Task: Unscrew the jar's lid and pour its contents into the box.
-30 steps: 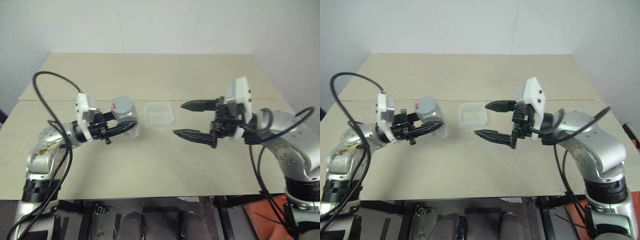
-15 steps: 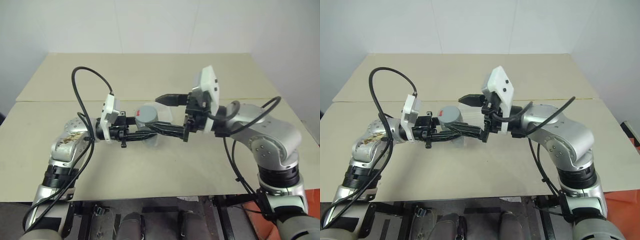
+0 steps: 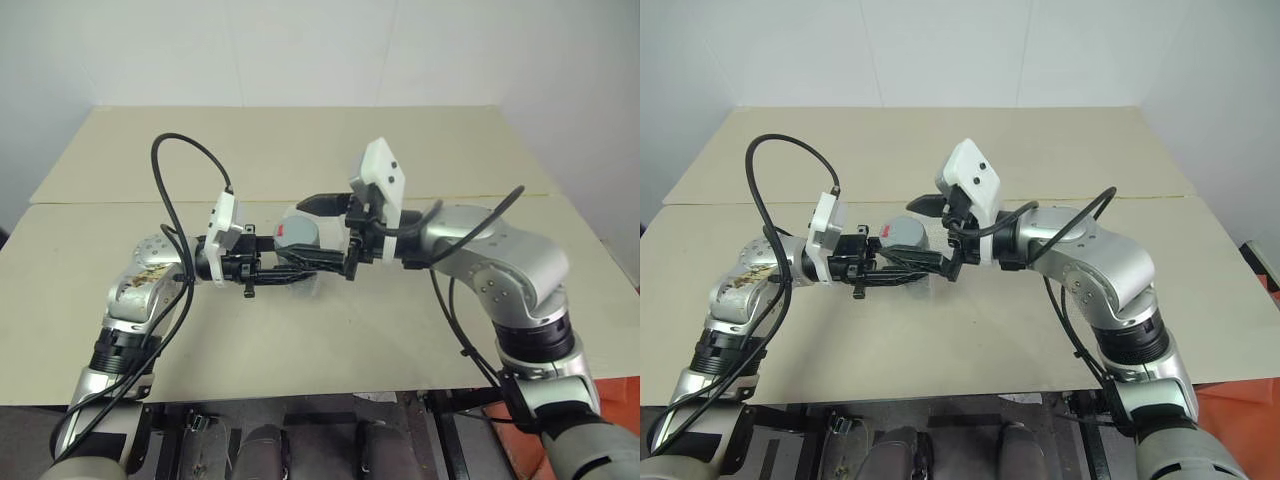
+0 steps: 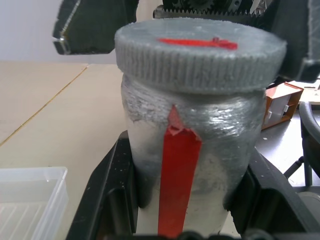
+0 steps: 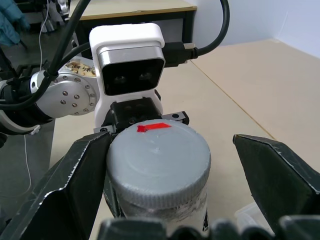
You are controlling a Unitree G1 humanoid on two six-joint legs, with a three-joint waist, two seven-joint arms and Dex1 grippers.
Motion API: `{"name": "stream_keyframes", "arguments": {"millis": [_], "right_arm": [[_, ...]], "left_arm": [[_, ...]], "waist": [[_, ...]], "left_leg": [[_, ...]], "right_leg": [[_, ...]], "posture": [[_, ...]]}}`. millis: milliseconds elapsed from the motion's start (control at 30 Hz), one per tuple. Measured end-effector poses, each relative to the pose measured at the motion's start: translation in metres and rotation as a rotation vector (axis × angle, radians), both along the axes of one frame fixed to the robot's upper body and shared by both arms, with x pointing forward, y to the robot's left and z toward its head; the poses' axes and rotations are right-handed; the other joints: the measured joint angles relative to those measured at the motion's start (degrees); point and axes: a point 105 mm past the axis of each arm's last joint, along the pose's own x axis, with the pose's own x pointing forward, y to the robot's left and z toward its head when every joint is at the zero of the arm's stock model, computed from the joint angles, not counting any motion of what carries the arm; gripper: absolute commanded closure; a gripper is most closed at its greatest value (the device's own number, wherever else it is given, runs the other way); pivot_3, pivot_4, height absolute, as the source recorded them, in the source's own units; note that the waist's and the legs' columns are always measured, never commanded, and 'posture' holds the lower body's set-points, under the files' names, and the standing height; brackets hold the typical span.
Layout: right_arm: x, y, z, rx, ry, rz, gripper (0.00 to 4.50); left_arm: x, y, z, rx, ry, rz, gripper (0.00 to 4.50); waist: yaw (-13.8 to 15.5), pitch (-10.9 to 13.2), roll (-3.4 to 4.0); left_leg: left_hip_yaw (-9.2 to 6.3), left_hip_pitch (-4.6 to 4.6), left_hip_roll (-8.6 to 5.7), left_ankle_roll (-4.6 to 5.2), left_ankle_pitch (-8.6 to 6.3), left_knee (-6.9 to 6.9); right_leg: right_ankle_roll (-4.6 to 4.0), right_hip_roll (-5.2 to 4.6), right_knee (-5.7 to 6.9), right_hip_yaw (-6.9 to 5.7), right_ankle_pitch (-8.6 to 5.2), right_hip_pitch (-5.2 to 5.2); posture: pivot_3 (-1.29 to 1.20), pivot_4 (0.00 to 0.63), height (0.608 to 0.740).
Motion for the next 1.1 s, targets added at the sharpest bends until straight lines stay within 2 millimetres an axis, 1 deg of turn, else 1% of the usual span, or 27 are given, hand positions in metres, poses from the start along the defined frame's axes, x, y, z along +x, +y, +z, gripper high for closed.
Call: {"name": "stream_keyframes", "arguments": {"millis": [100, 200, 233, 500, 567, 633, 700, 833, 933, 1000, 1067, 1100], "right_arm": [[0.0, 0.001, -0.001, -0.007, 0.003, 0.006, 0.57], [-0.003, 0.004, -0.003, -0.013, 0.011, 0.023, 1.56], [-0.003, 0.004, -0.003, -0.014, 0.012, 0.026, 1.72], [-0.006, 0.003, -0.005, -0.032, 0.02, 0.074, 1.72], [-0.01, 0.003, -0.008, -0.047, 0.024, 0.138, 1.72], [-0.017, 0.003, -0.009, -0.054, 0.018, 0.254, 1.72], [-0.021, 0.004, -0.009, -0.061, 0.008, 0.335, 1.72], [-0.021, 0.008, -0.008, -0.062, 0.006, 0.528, 1.72], [-0.018, 0.012, -0.005, -0.064, -0.012, 0.621, 1.72], [-0.015, 0.014, -0.004, -0.063, -0.029, 0.659, 0.98], [-0.013, 0.018, -0.004, -0.062, -0.045, 0.667, 0.48], [-0.012, 0.02, -0.004, -0.061, -0.051, 0.666, 0.07]], "left_arm": [[0.0, 0.001, -0.001, 0.004, 0.001, 0.003, 2.57], [0.0, 0.003, -0.001, 0.011, 0.002, 0.008, 2.57], [0.0, 0.003, -0.001, 0.012, 0.001, 0.009, 2.57], [-0.003, 0.002, -0.003, 0.031, -0.001, -0.018, 2.57], [-0.01, 0.004, -0.005, 0.065, -0.002, -0.074, 2.57], [-0.019, 0.005, -0.004, 0.091, -0.009, -0.15, 2.57], [-0.024, 0.005, -0.004, 0.099, -0.015, -0.19, 2.57], [-0.031, 0.006, -0.002, 0.109, -0.021, -0.253, 2.57], [-0.034, 0.007, 0.0, 0.109, -0.034, -0.266, 2.57], [-0.034, 0.008, 0.002, 0.109, -0.039, -0.258, 2.57], [-0.035, 0.008, 0.002, 0.107, -0.042, -0.263, 2.57], [-0.035, 0.008, 0.002, 0.106, -0.041, -0.264, 2.57]], "waist": [[0.0, 0.0, 0.0], [-0.2, 0.0, 0.0], [-0.2, 0.0, 0.0], [-0.2, 0.0, 0.0], [-0.4, 0.0, 0.01], [-0.5, 0.0, 0.01], [-0.5, 0.0, 0.01], [-0.6, 0.0, 0.02], [-0.7, 0.0, 0.02], [-0.6, 0.0, 0.03], [-0.6, 0.0, 0.04], [-0.5, 0.0, 0.04]], "left_leg": [[0.0, 0.0, 0.0, 0.01, -0.01, 0.0], [0.0, 0.0, 0.0, 0.01, -0.01, 0.0], [0.0, -0.01, 0.0, 0.01, -0.01, 0.0], [0.0, -0.01, 0.0, 0.01, -0.01, 0.0], [0.01, 0.0, 0.0, 0.03, -0.02, -0.01], [0.0, -0.01, 0.0, 0.08, -0.04, -0.01], [0.0, 0.01, 0.0, 0.09, -0.05, 0.0], [0.0, 0.02, 0.02, 0.17, -0.1, -0.02], [0.0, -0.01, 0.02, -0.01, 0.01, -0.01], [0.01, -0.02, 0.02, -0.05, 0.03, -0.01], [0.0, -0.02, 0.03, -0.08, 0.05, -0.01], [0.0, -0.03, 0.03, -0.09, 0.05, -0.01]], "right_leg": [[0.0, 0.0, 0.0, 0.0, 0.0, 0.0], [0.0, 0.0, 0.0, 0.0, 0.0, -0.01], [0.0, 0.0, 0.0, 0.0, 0.0, -0.01], [0.0, 0.0, -0.01, 0.0, 0.0, -0.01], [0.0, 0.0, -0.01, 0.0, 0.0, -0.01], [0.0, 0.0, -0.02, 0.0, 0.0, -0.02], [0.0, 0.0, -0.02, 0.01, 0.0, -0.01], [0.0, 0.03, -0.01, 0.01, 0.0, -0.03], [0.0, 0.03, 0.05, 0.01, 0.0, -0.04], [0.0, 0.03, 0.06, 0.0, 0.0, -0.04], [0.0, 0.03, 0.09, -0.01, 0.0, -0.04], [0.0, 0.03, 0.09, -0.01, 0.0, -0.04]], "posture": [[0.0, 0.15, 0.74], [0.0, 0.15, 0.74], [0.0, 0.15, 0.74], [0.0, 0.15, 0.74], [0.0, 0.15, 0.74], [0.0, 0.15, 0.74], [0.0, 0.15, 0.74], [0.0, 0.15, 0.74], [0.0, 0.15, 0.74], [0.0, 0.15, 0.74], [0.0, 0.15, 0.74], [0.0, 0.15, 0.74]]}}
